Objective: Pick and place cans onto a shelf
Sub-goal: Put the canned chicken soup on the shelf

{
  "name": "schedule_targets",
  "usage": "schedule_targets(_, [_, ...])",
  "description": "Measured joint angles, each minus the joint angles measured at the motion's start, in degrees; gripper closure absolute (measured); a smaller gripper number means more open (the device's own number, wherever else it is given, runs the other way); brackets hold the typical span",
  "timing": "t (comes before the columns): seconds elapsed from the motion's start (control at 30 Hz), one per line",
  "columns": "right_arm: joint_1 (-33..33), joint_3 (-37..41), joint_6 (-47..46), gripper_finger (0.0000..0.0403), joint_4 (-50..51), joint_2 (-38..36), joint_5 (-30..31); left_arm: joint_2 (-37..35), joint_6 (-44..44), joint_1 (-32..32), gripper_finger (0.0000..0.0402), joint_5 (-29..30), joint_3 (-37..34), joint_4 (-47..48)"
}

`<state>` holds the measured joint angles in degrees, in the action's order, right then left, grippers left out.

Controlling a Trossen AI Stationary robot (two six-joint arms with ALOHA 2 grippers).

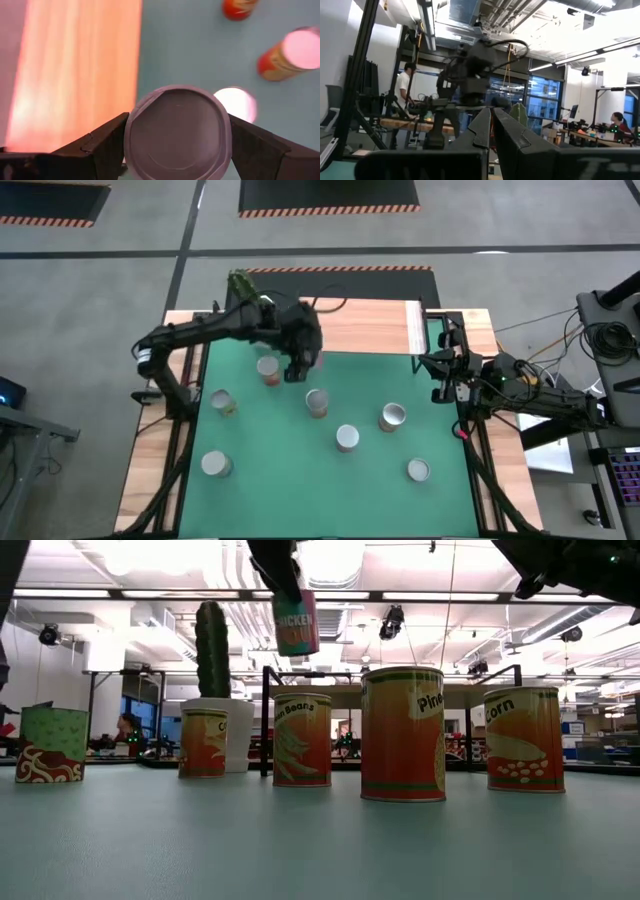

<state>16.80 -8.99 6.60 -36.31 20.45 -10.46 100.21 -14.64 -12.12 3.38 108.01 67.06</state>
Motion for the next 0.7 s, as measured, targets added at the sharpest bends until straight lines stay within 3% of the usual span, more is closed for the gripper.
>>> schedule_targets(0.2, [0.0, 0.0, -0.2, 0.0394, 0.1, 0.0, 0.0, 6.1, -6.0, -4.0, 0.0123, -0.6, 10.0, 4.8])
schedule_targets(0.4, [0.0, 0.0, -0.7, 0.0394, 0.5, 0.0, 0.0, 11.3, -7.3, -7.8, 0.0123, -5.9, 19.6, 9.1])
schedule_targets(0.7, [0.0, 0.0, -1.0, 0.0394, 1.8, 0.0, 0.0, 13.8, -9.0, -10.5, 0.0123, -6.0, 22.8, 10.7])
